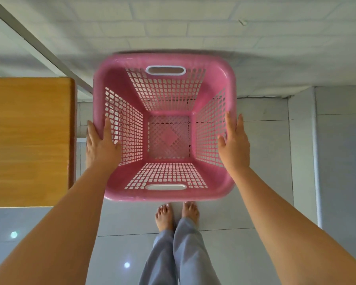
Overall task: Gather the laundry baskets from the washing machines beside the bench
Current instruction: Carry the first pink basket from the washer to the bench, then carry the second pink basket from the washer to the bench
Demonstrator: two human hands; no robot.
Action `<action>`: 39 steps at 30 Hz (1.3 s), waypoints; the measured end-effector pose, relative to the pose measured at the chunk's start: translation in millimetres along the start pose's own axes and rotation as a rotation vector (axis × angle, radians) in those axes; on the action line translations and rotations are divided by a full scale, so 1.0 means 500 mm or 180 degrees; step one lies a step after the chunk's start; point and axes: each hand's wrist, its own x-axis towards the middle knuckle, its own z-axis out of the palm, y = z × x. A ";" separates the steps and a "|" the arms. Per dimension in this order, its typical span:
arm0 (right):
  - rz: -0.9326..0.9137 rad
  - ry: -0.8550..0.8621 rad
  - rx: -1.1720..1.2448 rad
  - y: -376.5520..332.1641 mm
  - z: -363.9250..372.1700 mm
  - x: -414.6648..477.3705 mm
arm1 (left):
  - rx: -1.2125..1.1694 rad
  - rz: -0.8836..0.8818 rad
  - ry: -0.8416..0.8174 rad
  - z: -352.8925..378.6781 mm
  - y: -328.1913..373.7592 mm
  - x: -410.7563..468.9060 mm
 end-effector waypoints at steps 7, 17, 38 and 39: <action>-0.0068 -0.0391 -0.0436 -0.017 -0.087 -0.129 | 0.0222 0.0633 -0.0146 -0.039 0.038 -0.113; 0.0399 -0.0264 -0.0206 -0.011 -0.253 -0.391 | 0.0629 0.1847 -0.0325 -0.171 0.160 -0.334; 0.2290 0.0721 0.0556 0.245 -0.402 -1.107 | 0.1163 0.3817 -0.0734 -0.118 0.332 -0.945; 0.2388 0.0751 0.0573 0.259 -0.401 -1.147 | 0.1155 0.3906 -0.0760 -0.103 0.333 -0.984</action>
